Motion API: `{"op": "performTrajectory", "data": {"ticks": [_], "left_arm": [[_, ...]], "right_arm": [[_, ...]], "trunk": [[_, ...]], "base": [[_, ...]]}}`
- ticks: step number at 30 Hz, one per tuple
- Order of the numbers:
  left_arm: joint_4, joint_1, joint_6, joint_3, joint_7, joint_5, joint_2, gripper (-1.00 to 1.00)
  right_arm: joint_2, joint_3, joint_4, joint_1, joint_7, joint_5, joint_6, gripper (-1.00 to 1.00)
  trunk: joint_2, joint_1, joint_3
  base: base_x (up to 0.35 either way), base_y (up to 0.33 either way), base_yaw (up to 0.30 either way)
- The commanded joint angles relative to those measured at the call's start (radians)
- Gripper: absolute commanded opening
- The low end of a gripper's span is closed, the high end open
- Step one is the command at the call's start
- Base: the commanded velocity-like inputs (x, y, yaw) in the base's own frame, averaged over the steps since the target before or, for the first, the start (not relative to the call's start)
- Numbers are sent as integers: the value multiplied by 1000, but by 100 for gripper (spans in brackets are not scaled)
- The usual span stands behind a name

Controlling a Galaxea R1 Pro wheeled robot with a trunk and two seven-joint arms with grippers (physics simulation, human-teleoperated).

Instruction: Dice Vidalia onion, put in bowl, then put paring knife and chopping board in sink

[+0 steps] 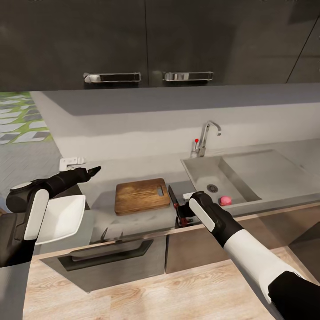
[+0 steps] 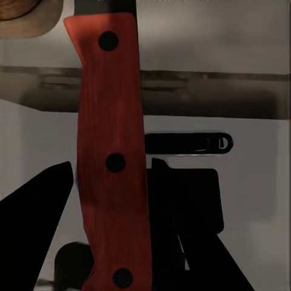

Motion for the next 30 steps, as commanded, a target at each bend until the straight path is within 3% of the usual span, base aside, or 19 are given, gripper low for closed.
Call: {"op": "performTrajectory", "data": {"ticks": [1, 30], "left_arm": [[0, -1, 5, 1, -6, -2, 0, 100], [0, -2, 5, 1, -6, -2, 0, 100]], "right_arm": [[0, 3, -1, -1, -10, -10, 2, -100], [0, -4, -2, -1, -11, -11, 1, -100]], "trunk": [[-2, 1, -1], [-2, 1, 46]], "base": [[0, 0, 0], [0, 0, 0]]}}
